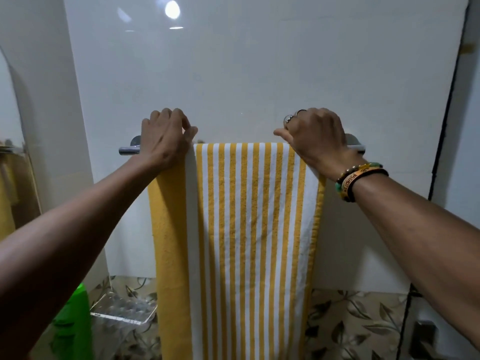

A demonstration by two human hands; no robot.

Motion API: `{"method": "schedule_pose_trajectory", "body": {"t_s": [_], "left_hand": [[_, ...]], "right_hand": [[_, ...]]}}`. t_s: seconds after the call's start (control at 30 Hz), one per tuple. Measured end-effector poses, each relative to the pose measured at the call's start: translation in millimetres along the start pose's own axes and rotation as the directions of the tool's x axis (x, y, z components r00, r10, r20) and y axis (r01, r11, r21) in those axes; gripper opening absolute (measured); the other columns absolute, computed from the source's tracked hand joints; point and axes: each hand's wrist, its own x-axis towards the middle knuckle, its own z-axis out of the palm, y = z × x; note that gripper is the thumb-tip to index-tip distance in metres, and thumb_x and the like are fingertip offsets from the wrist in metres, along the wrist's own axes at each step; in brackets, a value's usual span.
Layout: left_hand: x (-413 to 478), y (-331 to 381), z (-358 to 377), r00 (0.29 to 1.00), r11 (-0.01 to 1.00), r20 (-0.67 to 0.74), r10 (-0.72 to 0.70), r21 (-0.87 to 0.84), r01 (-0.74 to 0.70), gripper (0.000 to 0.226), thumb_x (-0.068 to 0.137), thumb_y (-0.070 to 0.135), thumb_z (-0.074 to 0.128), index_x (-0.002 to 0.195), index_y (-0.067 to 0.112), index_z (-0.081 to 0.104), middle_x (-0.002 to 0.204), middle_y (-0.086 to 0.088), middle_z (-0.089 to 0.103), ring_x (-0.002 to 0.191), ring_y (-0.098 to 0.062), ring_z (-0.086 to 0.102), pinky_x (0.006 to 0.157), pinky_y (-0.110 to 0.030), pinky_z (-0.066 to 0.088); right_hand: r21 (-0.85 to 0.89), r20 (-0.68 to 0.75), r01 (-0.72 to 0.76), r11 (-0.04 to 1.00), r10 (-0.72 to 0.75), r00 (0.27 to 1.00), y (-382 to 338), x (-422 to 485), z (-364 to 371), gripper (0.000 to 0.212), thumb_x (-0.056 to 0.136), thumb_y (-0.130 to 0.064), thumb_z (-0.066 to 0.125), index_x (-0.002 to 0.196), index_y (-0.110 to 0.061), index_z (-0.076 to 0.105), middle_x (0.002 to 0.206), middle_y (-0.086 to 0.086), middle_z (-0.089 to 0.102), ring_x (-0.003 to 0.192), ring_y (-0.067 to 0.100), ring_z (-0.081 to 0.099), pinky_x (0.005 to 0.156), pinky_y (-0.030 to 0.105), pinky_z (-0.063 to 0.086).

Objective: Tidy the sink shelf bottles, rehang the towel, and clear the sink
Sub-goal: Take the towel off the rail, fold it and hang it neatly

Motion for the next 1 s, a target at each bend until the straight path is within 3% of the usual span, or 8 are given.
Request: {"method": "schedule_pose_trajectory", "body": {"t_s": [0.1, 0.27, 0.37, 0.5, 0.63, 0.77, 1.0], "left_hand": [[-17.6, 2.5, -1.1, 0.990, 0.999, -0.130, 0.053, 0.007, -0.052, 0.040, 0.098, 0.049, 0.050, 0.093, 0.009, 0.054, 0.080, -0.011, 0.055, 0.073, -0.025, 0.046, 0.062, -0.037, 0.033], [-50.8, -4.4, -3.3, 0.962, 0.981, -0.193, 0.193, 0.033, -0.190, 0.046, 0.103, 0.046, 0.037, 0.090, 0.005, 0.056, 0.086, -0.015, 0.054, 0.075, -0.027, 0.042, 0.065, -0.039, 0.031], [-70.9, -4.4, -1.8, 0.954, 0.973, -0.196, 0.229, 0.054, -0.222, 0.047, 0.103, 0.047, 0.033, 0.103, 0.007, 0.058, 0.099, -0.014, 0.056, 0.085, -0.030, 0.046, 0.073, -0.042, 0.037], [-94.4, -7.4, 4.2, 0.971, 0.975, -0.100, 0.216, 0.083, -0.208, 0.061, 0.100, 0.054, 0.033, 0.134, 0.006, 0.048, 0.123, -0.018, 0.048, 0.109, -0.034, 0.045, 0.094, -0.044, 0.038], [-112.3, -6.0, 13.5, 0.982, 0.978, 0.025, 0.188, 0.083, -0.189, 0.081, 0.096, 0.059, 0.030, 0.154, 0.002, 0.024, 0.150, -0.028, 0.032, 0.141, -0.040, 0.029, 0.117, -0.053, 0.026], [-113.8, -3.3, 15.4, 0.987, 0.986, 0.040, 0.155, 0.062, -0.157, 0.084, 0.095, 0.061, 0.026, 0.156, 0.004, 0.019, 0.156, -0.028, 0.023, 0.147, -0.040, 0.019, 0.120, -0.054, 0.018], [-93.0, -6.0, 16.8, 0.987, 0.987, -0.050, 0.155, 0.059, -0.152, 0.081, 0.098, 0.063, 0.018, 0.151, 0.004, 0.031, 0.142, -0.021, 0.041, 0.136, -0.035, 0.034, 0.121, -0.046, 0.018]], "right_hand": [[-0.063, -0.078, 0.025, 0.998, -0.030, 0.997, -7.4, -13.6, -4.5, 0.040, 0.086, -0.031, 0.076, 0.061, -0.004, 0.062, 0.050, 0.011, 0.052, 0.044, 0.025, 0.052, 0.046, 0.026, 0.032], [-0.065, -0.182, -0.027, 0.998, 0.014, 0.983, -19.8, -40.2, -5.4, 0.040, 0.103, -0.033, 0.054, 0.080, -0.002, 0.066, 0.077, 0.016, 0.063, 0.069, 0.033, 0.058, 0.059, 0.039, 0.044], [-0.040, -0.134, -0.112, 0.993, 0.105, 0.985, -30.9, -62.5, -2.3, 0.049, 0.107, -0.041, 0.037, 0.107, -0.001, 0.065, 0.098, 0.016, 0.062, 0.087, 0.033, 0.055, 0.076, 0.044, 0.043], [-0.015, 0.018, -0.138, 0.990, 0.138, 0.990, -40.2, -85.8, 3.9, 0.067, 0.104, -0.050, 0.033, 0.143, 0.004, 0.042, 0.135, 0.023, 0.050, 0.126, 0.040, 0.046, 0.111, 0.052, 0.034], [-0.034, 0.142, -0.149, 0.988, 0.153, 0.978, -49.5, -94.6, 9.3, 0.085, 0.098, -0.060, 0.031, 0.154, 0.003, 0.021, 0.159, 0.026, 0.024, 0.149, 0.041, 0.020, 0.122, 0.055, 0.016], [-0.054, 0.190, -0.155, 0.986, 0.163, 0.968, -50.8, -91.8, 10.9, 0.092, 0.096, -0.068, 0.019, 0.157, 0.001, 0.010, 0.163, 0.023, 0.011, 0.152, 0.038, 0.008, 0.124, 0.053, 0.006], [-0.027, 0.227, -0.188, 0.982, 0.189, 0.955, -43.1, -65.2, 12.3, 0.104, 0.088, -0.075, -0.003, 0.155, 0.000, 0.020, 0.154, 0.020, 0.035, 0.147, 0.035, 0.025, 0.124, 0.052, 0.006]]}}
